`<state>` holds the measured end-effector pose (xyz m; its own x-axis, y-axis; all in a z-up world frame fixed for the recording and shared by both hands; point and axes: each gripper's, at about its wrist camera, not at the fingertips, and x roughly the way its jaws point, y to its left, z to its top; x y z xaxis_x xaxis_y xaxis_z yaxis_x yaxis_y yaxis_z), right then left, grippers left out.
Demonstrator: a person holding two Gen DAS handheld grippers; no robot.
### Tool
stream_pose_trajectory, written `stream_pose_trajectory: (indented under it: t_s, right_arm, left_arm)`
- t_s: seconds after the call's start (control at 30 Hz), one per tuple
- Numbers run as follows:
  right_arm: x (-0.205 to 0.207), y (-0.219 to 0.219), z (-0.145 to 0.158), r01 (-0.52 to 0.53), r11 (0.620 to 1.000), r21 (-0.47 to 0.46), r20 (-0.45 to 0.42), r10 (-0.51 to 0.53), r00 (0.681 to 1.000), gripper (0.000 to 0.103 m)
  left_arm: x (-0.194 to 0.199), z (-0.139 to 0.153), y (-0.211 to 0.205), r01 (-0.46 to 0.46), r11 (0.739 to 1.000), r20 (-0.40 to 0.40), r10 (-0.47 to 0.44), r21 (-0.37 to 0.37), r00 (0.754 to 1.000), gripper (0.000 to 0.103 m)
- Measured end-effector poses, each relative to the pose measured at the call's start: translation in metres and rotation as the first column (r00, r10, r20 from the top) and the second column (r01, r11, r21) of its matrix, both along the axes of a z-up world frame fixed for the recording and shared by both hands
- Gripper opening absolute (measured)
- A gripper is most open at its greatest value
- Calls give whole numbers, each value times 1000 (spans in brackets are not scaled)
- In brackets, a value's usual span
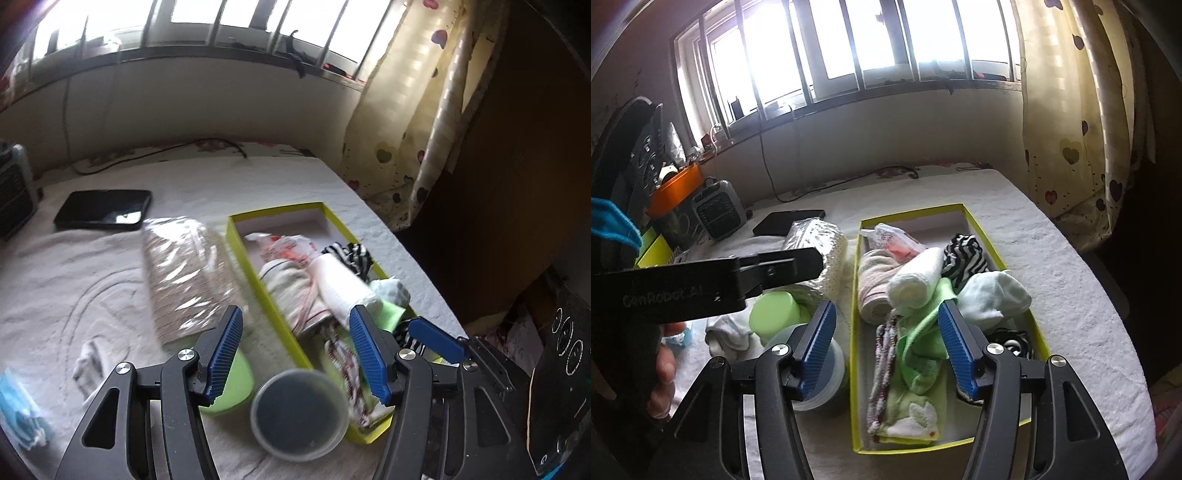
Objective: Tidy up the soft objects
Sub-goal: 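Move both open tools toward the blue face mask and grey sock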
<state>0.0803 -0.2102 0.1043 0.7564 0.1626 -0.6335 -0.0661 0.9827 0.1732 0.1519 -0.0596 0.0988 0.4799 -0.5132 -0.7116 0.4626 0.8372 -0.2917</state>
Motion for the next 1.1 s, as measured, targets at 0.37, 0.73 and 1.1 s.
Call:
stream_pose_trajectory:
  t_s: [0.37, 0.73, 1.1]
  right_arm:
    - [-1, 21, 0, -15, 1000, 1, 8, 15, 1000, 67]
    - [5, 43, 1, -51, 999, -7, 16, 51, 999, 67]
    - [9, 70, 3, -114, 993, -16, 25, 114, 993, 67]
  left_arm:
    - [-21, -1, 44, -87, 996, 25, 86, 28, 996, 60]
    - [-31, -3, 85, -192, 981, 49, 190, 35, 981, 60]
    - [-39, -8, 126, -290, 955, 81, 285, 62, 955, 60]
